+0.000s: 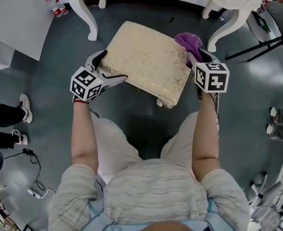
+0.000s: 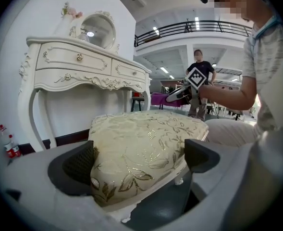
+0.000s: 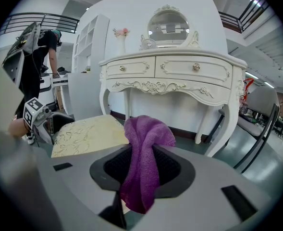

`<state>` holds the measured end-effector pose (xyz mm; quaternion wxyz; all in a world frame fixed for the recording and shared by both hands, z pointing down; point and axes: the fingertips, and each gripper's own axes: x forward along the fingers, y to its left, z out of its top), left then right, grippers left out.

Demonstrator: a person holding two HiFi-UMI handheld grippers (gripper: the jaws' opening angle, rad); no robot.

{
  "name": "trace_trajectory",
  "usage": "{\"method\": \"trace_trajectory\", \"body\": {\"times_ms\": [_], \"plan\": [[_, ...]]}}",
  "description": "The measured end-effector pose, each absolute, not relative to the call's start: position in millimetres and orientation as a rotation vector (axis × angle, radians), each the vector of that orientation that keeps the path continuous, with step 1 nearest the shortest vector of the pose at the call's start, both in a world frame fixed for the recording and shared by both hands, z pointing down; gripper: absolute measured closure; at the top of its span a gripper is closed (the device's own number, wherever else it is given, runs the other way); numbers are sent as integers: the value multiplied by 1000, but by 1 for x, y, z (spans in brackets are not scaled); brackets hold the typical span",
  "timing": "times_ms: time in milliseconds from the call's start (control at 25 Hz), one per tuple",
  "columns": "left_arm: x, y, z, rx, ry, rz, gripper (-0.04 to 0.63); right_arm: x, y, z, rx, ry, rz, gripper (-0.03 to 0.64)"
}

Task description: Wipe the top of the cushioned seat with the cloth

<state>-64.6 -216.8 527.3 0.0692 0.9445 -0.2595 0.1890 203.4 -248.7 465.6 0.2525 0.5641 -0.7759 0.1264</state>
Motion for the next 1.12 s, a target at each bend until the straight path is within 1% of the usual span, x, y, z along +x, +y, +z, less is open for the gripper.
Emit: {"method": "trace_trajectory", "body": {"times_ms": [400, 760, 920, 1120], "plan": [[-46, -185, 530, 2792, -937, 565, 7, 229, -254, 481, 1585, -2005, 365, 503], [-10, -183, 531, 2785, -994, 555, 6, 258, -255, 484, 1653, -1937, 385, 503], [-8, -182, 530, 2791, -999, 537, 6, 272, -256, 485, 1671, -1873, 381, 503], [-7, -181, 529, 2805, -998, 511, 6, 271, -254, 499, 1663, -1819, 422, 503]]}}
